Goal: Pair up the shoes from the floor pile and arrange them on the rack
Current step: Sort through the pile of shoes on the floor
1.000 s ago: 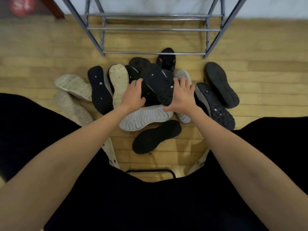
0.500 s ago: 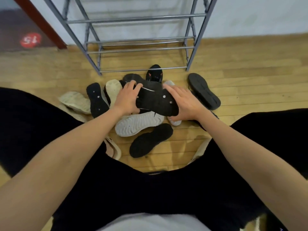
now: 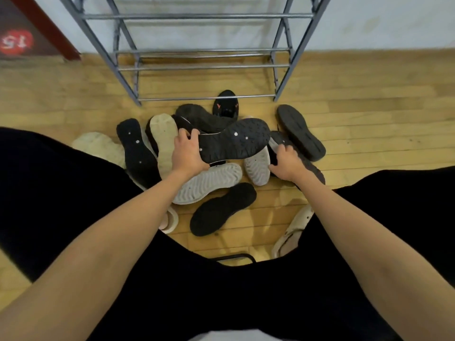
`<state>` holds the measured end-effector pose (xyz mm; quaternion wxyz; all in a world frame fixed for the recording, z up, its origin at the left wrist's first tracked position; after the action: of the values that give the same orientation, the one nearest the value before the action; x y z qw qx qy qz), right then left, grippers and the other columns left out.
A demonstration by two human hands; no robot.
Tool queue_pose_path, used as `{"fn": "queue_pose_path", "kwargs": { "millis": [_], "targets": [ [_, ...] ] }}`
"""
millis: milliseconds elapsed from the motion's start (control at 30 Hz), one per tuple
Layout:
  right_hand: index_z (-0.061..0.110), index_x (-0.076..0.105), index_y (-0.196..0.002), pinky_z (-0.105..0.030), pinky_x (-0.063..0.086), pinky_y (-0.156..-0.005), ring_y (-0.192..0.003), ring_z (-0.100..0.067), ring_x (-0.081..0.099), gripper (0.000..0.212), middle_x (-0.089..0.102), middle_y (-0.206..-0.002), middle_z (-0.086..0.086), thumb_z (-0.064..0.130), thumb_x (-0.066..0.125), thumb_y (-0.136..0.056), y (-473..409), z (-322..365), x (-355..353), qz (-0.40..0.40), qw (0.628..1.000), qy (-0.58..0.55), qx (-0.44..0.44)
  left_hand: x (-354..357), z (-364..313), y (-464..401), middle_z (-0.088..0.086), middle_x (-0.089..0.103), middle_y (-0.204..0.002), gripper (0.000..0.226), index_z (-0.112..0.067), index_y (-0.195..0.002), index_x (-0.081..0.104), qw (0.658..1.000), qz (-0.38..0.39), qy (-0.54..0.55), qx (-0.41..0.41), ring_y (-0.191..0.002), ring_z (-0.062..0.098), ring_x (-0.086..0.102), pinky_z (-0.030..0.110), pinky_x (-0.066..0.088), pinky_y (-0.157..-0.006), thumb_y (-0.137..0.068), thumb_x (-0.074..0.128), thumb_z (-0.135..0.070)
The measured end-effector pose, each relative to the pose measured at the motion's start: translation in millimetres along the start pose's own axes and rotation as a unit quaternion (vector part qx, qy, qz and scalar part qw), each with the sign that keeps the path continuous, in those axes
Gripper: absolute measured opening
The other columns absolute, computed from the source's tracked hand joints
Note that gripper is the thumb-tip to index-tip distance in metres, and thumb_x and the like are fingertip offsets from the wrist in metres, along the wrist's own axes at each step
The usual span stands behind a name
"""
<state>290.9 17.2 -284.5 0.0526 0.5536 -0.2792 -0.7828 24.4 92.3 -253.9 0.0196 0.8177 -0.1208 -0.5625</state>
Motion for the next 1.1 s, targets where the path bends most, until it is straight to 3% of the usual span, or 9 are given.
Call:
{"fn": "queue_pose_path", "kwargs": {
  "millis": [100,200,300,433,500,600,800,967,1100],
  "targets": [
    [-0.003,0.028,-0.14,-0.049,0.032,-0.108,-0.138,-0.042,0.022,0.066,0.029,-0.146,-0.025,0.032,0.057,-0.092,-7,-11,31,0.097,0.993,-0.03,0.054,17,6,1,0.014,0.032,-0.14,0.094,-0.016,-0.133,0.036,1.0,0.009,-0.004,-0.015,-0.126,0.031,0.039,0.04,0.048,-0.091,-0.058,0.088,-0.034],
    [-0.003,0.022,-0.143,-0.047,0.029,-0.111,-0.14,-0.042,0.017,0.069,0.02,-0.15,-0.026,0.03,0.056,-0.093,-18,-15,38,0.043,0.993,-0.063,0.092,30,8,-3,0.013,0.037,-0.134,0.096,-0.016,-0.13,0.037,1.0,-0.002,-0.006,-0.012,-0.119,0.03,0.044,0.038,0.05,-0.084,-0.053,0.09,-0.039],
    [0.0,0.021,-0.144,-0.046,0.028,-0.111,-0.139,-0.041,0.019,0.074,0.017,-0.151,-0.025,0.027,0.062,-0.089,-32,-27,36,-0.014,0.994,-0.007,0.104,36,3,-16,0.014,0.038,-0.131,0.096,-0.014,-0.127,0.037,1.0,-0.007,-0.004,0.007,-0.117,0.032,0.046,0.04,0.051,-0.083,-0.051,0.091,-0.038],
    [0.001,0.013,-0.148,-0.044,0.025,-0.114,-0.143,-0.036,0.015,0.084,0.014,-0.155,-0.021,0.023,0.066,-0.086,-68,-51,29,-0.038,0.995,0.026,0.091,41,-8,-40,0.015,0.047,-0.123,0.092,-0.01,-0.122,0.039,1.0,-0.009,0.005,0.026,-0.11,0.037,0.05,0.046,0.05,-0.08,-0.049,0.088,-0.036],
    [0.001,0.012,-0.149,-0.044,0.027,-0.113,-0.143,-0.035,0.019,0.085,0.019,-0.154,-0.019,0.024,0.065,-0.087,-91,-58,27,-0.026,0.997,0.006,0.078,49,-11,-47,0.015,0.049,-0.121,0.09,-0.008,-0.12,0.039,1.0,-0.004,0.012,0.021,-0.109,0.038,0.05,0.048,0.05,-0.086,-0.049,0.087,-0.036],
    [0.004,0.012,-0.149,-0.047,0.028,-0.111,-0.14,-0.036,0.025,0.087,0.025,-0.152,-0.019,0.031,0.065,-0.086,-119,-63,34,0.025,0.997,-0.006,0.078,69,-3,-46,0.013,0.049,-0.12,0.089,-0.009,-0.117,0.04,0.998,0.012,0.056,-0.017,-0.109,0.035,0.051,0.047,0.049,-0.089,-0.048,0.088,-0.038],
    [0.01,-0.003,-0.151,-0.049,0.018,-0.116,-0.143,-0.041,0.013,0.104,0.009,-0.155,-0.027,0.024,0.072,-0.08,-140,-70,52,0.111,0.978,-0.03,0.172,84,31,-35,0.008,0.049,-0.125,0.091,-0.014,-0.121,0.038,0.988,0.005,0.104,-0.114,-0.113,0.029,0.051,0.039,0.047,-0.082,-0.049,0.088,-0.039],
    [0.01,0.006,-0.15,-0.049,0.022,-0.113,-0.138,-0.042,0.023,0.117,0.022,-0.149,-0.025,0.032,0.084,-0.066,-142,-75,35,0.086,0.975,-0.021,0.203,73,51,-30,0.007,0.051,-0.12,0.09,-0.013,-0.119,0.04,0.974,-0.025,0.125,-0.189,-0.11,0.028,0.052,0.038,0.048,-0.082,-0.048,0.088,-0.039],
    [0.014,0.009,-0.149,-0.051,0.019,-0.113,-0.138,-0.045,0.018,0.123,0.015,-0.149,-0.027,0.039,0.088,-0.059,-131,-65,9,0.018,0.983,-0.004,0.181,73,45,-23,0.009,0.051,-0.118,0.09,-0.01,-0.119,0.04,0.959,-0.04,0.156,-0.233,-0.108,0.029,0.053,0.042,0.05,-0.087,-0.05,0.086,-0.046]
  ]
}}
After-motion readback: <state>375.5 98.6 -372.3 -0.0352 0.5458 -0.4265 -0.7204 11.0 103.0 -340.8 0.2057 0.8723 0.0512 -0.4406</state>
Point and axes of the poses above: each hand's wrist, its own y-axis away from the middle knuckle, its own x-axis out of the palm, z = x × y, the point moved 9 cm from there along -y, towards the middle knuckle
